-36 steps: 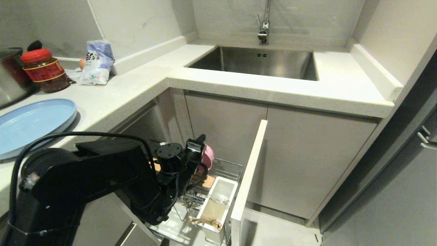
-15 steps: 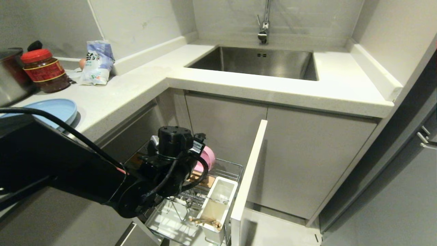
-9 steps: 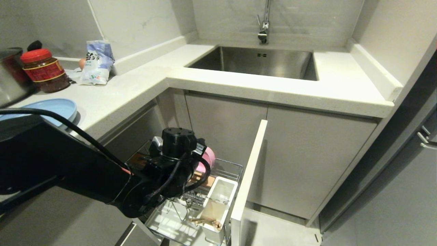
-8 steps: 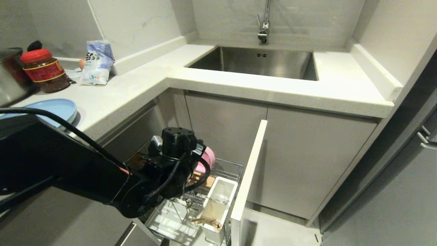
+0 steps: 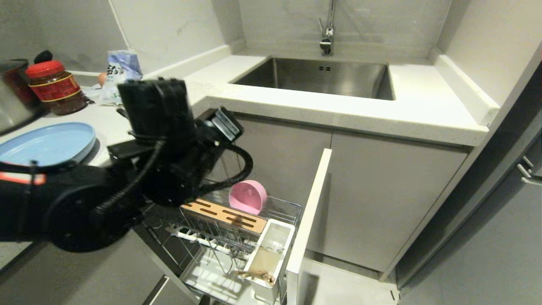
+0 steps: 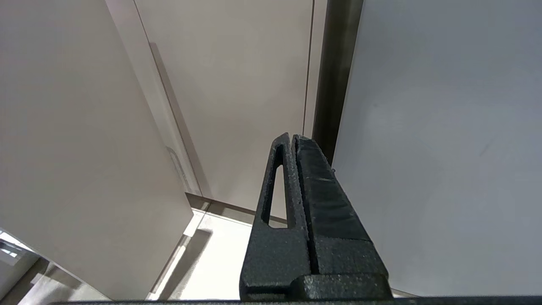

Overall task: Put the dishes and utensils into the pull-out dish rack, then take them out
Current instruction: Pick up the plate and place it in the cupboard

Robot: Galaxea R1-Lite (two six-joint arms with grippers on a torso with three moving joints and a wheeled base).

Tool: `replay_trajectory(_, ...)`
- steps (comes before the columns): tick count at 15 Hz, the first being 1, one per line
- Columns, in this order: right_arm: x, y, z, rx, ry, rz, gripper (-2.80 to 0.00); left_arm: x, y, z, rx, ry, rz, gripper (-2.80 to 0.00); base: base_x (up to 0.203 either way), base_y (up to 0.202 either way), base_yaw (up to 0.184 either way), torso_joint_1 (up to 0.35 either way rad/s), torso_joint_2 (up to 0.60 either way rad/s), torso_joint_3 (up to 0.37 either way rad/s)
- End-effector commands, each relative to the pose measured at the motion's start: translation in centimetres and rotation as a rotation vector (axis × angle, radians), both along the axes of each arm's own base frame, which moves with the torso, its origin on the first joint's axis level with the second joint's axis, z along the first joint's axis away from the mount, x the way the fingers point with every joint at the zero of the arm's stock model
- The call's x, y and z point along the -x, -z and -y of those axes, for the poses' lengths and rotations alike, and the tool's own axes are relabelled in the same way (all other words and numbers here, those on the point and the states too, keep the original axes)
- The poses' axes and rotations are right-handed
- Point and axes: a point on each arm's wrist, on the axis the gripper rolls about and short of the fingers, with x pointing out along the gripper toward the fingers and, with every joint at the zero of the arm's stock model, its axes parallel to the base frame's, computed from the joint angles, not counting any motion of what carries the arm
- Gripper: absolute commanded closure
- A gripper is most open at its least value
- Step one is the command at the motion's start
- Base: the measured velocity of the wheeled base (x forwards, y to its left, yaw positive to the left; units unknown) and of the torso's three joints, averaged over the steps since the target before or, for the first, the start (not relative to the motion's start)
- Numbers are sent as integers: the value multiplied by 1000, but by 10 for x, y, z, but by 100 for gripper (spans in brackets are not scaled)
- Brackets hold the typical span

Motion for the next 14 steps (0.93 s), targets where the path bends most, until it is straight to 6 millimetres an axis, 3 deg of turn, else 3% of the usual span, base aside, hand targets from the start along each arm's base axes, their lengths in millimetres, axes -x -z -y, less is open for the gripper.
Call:
replay_trajectory(1,-2,7,0,0,-1,-25,0,35,-79,-32,-190,-68,219,0,0,0,0,0,0,0)
replay_trajectory(2,-2,7,0,-1,-1,-25,0,42,-100,-46,-230,-121,267,0,0,0,0,0,0,0)
replay_trajectory(4,-2,7,0,0,-1,-25,0,45,-113,-73,-301,-231,263,0,0,0,0,0,0,0)
replay_trajectory(8,-2,7,0,0,-1,-25,0,58,-111,-129,-515,-350,-13,0,0,0,0,0,0,0)
replay_trajectory(12,-2,7,0,0,-1,-25,0,85,-123,-162,-521,-398,-239,0,0,0,0,0,0,0)
replay_trajectory(14,-2,7,0,0,-1,-25,0,84,-125,-172,-491,-437,-318,0,0,0,0,0,0,0)
